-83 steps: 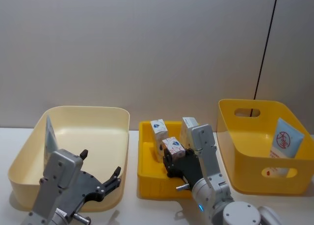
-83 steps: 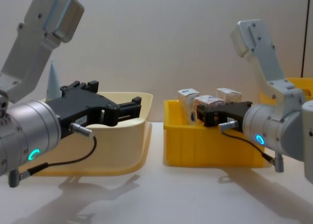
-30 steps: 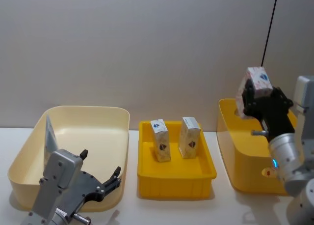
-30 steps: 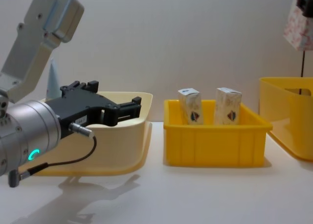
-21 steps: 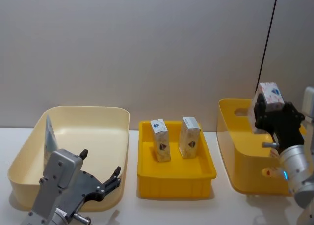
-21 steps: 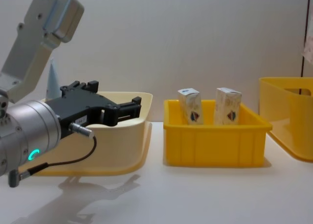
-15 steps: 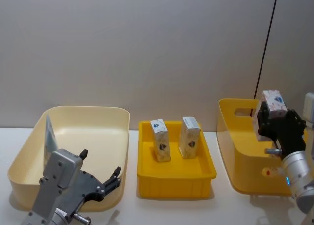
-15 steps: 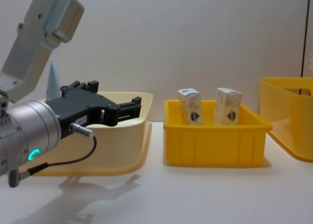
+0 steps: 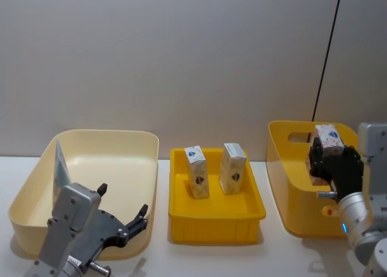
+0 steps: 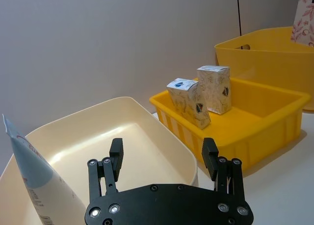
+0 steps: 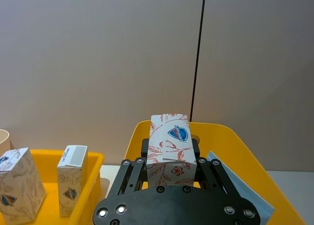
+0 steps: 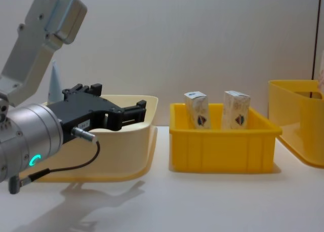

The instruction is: Bimanual collaborative sorting of washing and personal care products

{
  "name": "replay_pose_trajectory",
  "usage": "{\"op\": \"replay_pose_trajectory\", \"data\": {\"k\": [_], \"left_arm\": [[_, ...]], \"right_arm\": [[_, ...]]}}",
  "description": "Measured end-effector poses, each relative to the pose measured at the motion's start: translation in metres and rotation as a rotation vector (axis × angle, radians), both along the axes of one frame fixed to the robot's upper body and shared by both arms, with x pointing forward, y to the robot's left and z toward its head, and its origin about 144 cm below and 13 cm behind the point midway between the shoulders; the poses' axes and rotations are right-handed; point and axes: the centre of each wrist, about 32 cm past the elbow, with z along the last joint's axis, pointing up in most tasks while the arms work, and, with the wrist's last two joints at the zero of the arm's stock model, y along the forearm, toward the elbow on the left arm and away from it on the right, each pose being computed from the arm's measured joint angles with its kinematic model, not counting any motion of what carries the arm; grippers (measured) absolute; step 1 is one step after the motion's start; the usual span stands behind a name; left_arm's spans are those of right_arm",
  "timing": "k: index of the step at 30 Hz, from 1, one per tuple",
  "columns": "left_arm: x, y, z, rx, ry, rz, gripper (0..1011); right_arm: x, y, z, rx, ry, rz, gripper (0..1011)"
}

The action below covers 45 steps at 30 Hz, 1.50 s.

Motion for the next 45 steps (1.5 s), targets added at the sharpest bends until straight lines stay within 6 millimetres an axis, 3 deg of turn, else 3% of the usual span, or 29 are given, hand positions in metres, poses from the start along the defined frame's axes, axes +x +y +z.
{"op": "replay_pose_trajectory", "data": {"k": [8, 21, 26, 45], "left_arm": [[0.0000, 0.0000, 0.0001, 0.000, 0.000, 0.000, 1002], [0.0000, 0.0000, 0.0000, 0.000, 0.000, 0.000, 1001], [0.0000, 0.0000, 0.0000, 0.000, 0.000, 0.000, 1002], [0.0000, 0.0000, 0.0001, 0.000, 0.000, 0.000, 1002]], "right_arm": [[0.0038, 0.0026, -0.0036, -0.008, 0.017, -0.002, 457], [0.0067, 0.0047, -0.0065, -0.014, 0.029, -0.004, 876], [0.0071, 0.0050, -0.0069, -0.014, 0.031, -0.004, 985], [0.0004, 0.0042, 0.0000, 0.039, -0.064, 0.111, 1001]]}}
